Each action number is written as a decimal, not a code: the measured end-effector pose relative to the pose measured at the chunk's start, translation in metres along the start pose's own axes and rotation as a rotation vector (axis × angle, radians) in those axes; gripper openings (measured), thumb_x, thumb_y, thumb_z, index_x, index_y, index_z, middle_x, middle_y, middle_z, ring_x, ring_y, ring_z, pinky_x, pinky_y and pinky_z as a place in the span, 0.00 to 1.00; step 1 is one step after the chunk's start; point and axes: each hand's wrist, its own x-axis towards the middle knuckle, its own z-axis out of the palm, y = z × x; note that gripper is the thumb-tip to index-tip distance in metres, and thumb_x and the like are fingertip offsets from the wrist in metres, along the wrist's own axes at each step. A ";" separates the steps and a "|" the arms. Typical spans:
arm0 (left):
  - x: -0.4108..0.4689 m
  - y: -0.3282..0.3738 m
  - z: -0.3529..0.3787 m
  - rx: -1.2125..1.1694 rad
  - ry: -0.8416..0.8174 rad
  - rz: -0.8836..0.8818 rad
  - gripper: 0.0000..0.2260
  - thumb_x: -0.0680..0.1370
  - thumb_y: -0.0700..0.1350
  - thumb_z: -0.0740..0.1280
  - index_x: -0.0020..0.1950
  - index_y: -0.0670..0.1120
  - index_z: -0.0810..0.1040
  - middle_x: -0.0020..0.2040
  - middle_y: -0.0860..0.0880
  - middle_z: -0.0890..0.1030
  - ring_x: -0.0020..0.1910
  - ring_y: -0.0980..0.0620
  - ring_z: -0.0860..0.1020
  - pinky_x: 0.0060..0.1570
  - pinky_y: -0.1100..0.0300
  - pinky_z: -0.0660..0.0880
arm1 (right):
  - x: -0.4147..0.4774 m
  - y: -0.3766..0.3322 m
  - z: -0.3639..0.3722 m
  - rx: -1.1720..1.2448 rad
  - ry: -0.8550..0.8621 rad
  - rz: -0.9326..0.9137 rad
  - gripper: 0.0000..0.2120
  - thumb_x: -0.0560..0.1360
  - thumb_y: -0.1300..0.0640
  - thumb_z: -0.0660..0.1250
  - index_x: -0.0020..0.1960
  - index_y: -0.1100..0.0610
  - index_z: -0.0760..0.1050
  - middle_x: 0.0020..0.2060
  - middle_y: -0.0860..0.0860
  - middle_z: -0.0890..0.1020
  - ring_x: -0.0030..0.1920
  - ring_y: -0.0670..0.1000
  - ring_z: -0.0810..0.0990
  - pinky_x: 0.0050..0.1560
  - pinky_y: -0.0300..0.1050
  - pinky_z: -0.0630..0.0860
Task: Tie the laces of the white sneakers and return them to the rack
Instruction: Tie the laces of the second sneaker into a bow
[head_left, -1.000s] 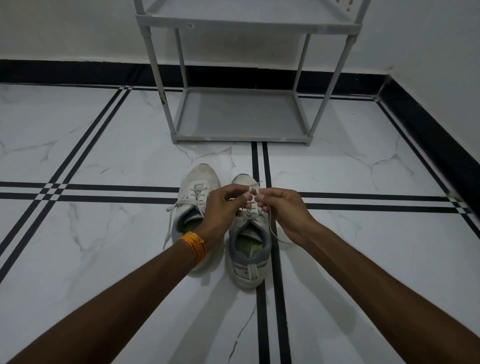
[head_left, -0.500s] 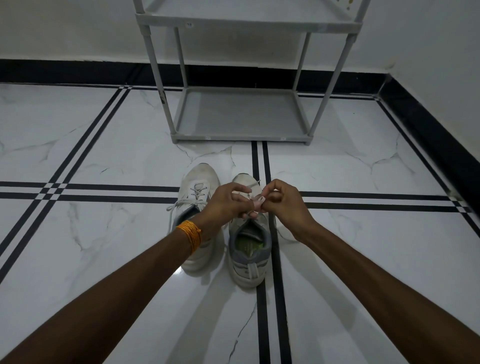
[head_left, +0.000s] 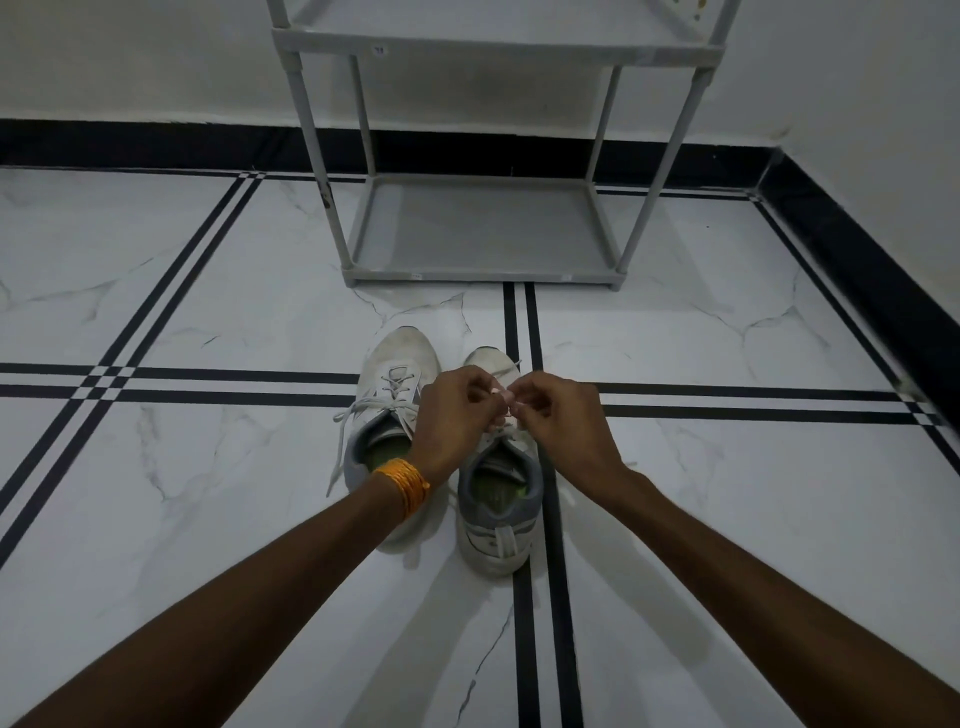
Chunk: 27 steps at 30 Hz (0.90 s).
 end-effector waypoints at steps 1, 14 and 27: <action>0.000 0.000 -0.001 0.068 -0.006 0.067 0.05 0.75 0.43 0.72 0.46 0.41 0.80 0.37 0.46 0.85 0.32 0.57 0.83 0.33 0.66 0.79 | 0.001 -0.001 0.000 -0.043 -0.011 -0.015 0.07 0.75 0.61 0.70 0.53 0.58 0.82 0.45 0.54 0.86 0.44 0.49 0.83 0.50 0.44 0.81; -0.004 -0.001 0.000 0.519 0.031 0.399 0.07 0.78 0.46 0.66 0.50 0.45 0.81 0.41 0.47 0.85 0.39 0.50 0.81 0.43 0.58 0.76 | 0.007 -0.001 0.003 -0.432 -0.204 -0.042 0.08 0.79 0.60 0.63 0.56 0.61 0.77 0.50 0.57 0.76 0.52 0.56 0.75 0.46 0.42 0.66; 0.018 0.012 -0.020 -0.144 -0.387 -0.338 0.10 0.80 0.38 0.63 0.41 0.41 0.80 0.31 0.47 0.74 0.31 0.54 0.70 0.33 0.63 0.67 | 0.005 0.008 -0.006 -0.153 -0.090 -0.062 0.07 0.77 0.54 0.66 0.49 0.57 0.77 0.44 0.52 0.80 0.44 0.50 0.76 0.44 0.47 0.75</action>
